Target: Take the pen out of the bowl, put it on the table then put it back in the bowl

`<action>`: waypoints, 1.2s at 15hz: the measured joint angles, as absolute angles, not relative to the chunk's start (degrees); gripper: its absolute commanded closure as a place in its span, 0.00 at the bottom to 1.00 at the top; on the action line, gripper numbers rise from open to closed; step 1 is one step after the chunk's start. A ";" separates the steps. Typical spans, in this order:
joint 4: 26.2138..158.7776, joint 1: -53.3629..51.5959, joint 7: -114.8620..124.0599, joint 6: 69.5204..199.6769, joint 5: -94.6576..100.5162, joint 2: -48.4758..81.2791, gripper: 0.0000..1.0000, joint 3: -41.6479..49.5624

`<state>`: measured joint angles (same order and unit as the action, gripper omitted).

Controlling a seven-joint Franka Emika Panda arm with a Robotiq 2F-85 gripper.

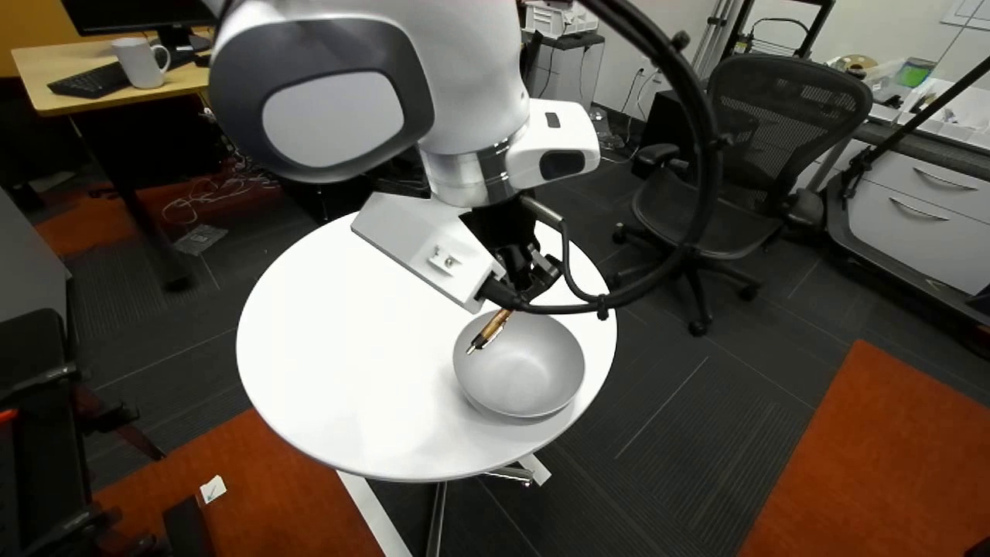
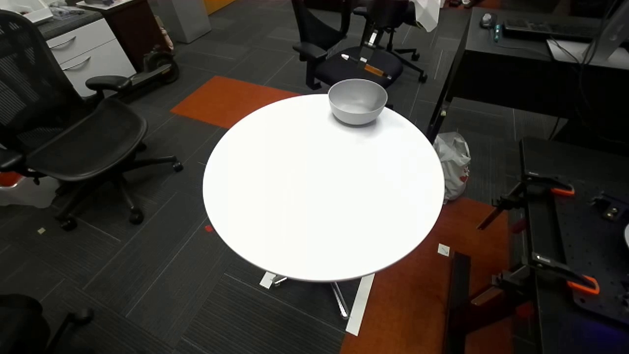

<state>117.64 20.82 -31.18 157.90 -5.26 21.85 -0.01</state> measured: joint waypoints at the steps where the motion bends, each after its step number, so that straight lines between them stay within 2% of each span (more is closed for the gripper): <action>1: 117.38 21.57 -31.80 157.80 -6.20 22.39 0.96 -0.46; 9: 112.35 23.79 -32.74 155.05 -8.00 27.47 0.96 -1.34; 10: 111.63 23.80 -32.74 154.61 -8.00 28.01 0.61 -1.35; 11: 110.93 23.81 -32.74 154.17 -8.00 28.50 0.60 -1.38; 13: 109.70 23.82 -32.74 153.56 -8.00 29.33 0.46 -1.48; 18: 107.67 23.87 -32.74 153.11 -8.00 30.65 0.07 -1.81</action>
